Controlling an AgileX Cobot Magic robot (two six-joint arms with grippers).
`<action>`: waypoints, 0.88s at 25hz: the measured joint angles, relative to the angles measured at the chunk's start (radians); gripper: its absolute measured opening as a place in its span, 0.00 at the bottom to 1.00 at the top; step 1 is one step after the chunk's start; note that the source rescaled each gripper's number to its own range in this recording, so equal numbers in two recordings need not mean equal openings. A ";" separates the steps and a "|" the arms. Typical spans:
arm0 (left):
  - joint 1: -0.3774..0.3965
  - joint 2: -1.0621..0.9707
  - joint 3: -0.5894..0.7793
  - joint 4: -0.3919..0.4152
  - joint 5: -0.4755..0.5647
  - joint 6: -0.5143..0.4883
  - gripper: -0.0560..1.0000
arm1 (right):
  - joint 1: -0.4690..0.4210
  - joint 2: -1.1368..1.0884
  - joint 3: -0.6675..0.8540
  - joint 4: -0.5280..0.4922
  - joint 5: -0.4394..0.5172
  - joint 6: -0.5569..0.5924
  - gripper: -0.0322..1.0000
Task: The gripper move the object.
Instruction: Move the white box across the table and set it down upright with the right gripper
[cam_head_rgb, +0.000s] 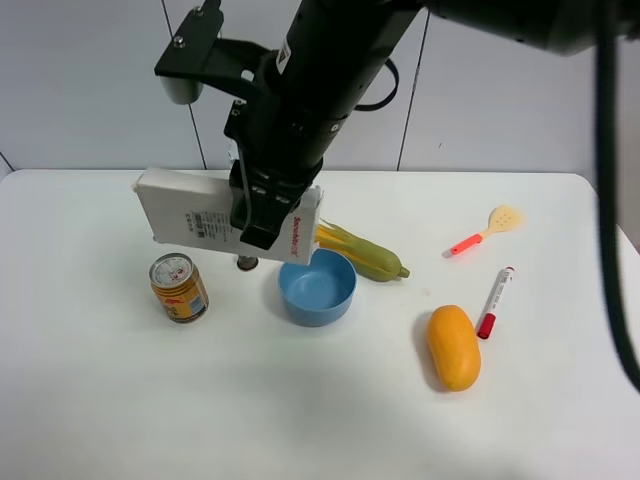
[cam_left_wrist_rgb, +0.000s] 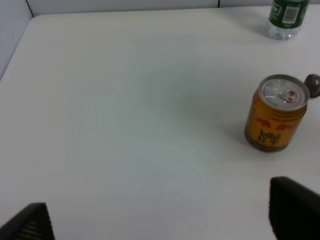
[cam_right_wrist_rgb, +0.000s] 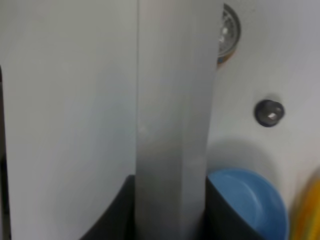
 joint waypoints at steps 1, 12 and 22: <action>0.000 0.000 0.000 0.000 0.000 0.000 1.00 | 0.000 0.024 0.000 0.011 -0.007 0.004 0.03; 0.000 0.000 0.000 0.000 0.000 0.000 1.00 | 0.000 0.204 0.000 0.053 -0.152 0.037 0.03; 0.000 0.000 0.000 0.000 0.000 0.000 1.00 | 0.030 0.222 0.000 0.065 -0.023 -0.170 0.03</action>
